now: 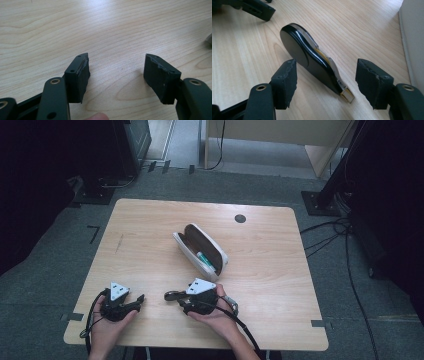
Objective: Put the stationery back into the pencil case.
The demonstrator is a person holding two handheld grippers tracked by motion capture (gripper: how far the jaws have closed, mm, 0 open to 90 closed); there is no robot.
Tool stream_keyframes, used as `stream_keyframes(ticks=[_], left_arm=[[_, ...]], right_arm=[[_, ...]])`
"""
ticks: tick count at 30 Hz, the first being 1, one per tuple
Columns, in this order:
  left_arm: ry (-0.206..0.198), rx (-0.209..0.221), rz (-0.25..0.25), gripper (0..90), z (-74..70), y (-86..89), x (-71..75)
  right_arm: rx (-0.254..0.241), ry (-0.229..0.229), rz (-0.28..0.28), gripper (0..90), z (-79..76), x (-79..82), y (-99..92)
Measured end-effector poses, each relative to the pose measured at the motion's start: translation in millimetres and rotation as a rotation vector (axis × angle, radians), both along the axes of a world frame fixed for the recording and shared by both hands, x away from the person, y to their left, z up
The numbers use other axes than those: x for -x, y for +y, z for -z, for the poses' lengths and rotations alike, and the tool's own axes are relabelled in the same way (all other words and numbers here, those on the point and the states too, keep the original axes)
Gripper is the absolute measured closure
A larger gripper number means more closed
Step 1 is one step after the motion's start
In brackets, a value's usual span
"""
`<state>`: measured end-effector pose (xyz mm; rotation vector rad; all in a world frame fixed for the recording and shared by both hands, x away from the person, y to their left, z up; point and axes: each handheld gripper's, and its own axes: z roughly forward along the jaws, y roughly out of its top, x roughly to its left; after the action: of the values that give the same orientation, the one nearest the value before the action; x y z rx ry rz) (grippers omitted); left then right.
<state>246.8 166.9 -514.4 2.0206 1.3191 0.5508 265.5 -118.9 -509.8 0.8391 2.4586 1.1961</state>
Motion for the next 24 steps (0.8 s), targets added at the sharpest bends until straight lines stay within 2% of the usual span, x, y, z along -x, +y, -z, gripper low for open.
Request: stream_keyframes(ticks=[2,4,10,16,24], left_arm=[[-0.011,0.008,0.002,35.6,1.4,0.1,0.6],[-0.022,-0.006,0.013,33.3,2.7,-1.3,1.2],[-0.016,0.020,0.012,32.2,2.6,0.2,1.2],[-0.016,0.021,0.012,32.2,2.7,0.2,1.2],[-0.016,0.016,0.014,31.4,2.8,-0.8,1.1]], right_arm=[[0.004,0.004,-0.003,34.9,1.3,-1.6,1.5],[0.007,0.006,-0.008,37.8,2.7,-2.5,2.9],[0.039,0.019,-0.047,57.0,5.4,0.2,5.4],[0.025,0.062,-0.070,76.5,5.0,1.6,3.3],[0.000,0.099,-0.062,78.4,1.0,2.2,1.3]])
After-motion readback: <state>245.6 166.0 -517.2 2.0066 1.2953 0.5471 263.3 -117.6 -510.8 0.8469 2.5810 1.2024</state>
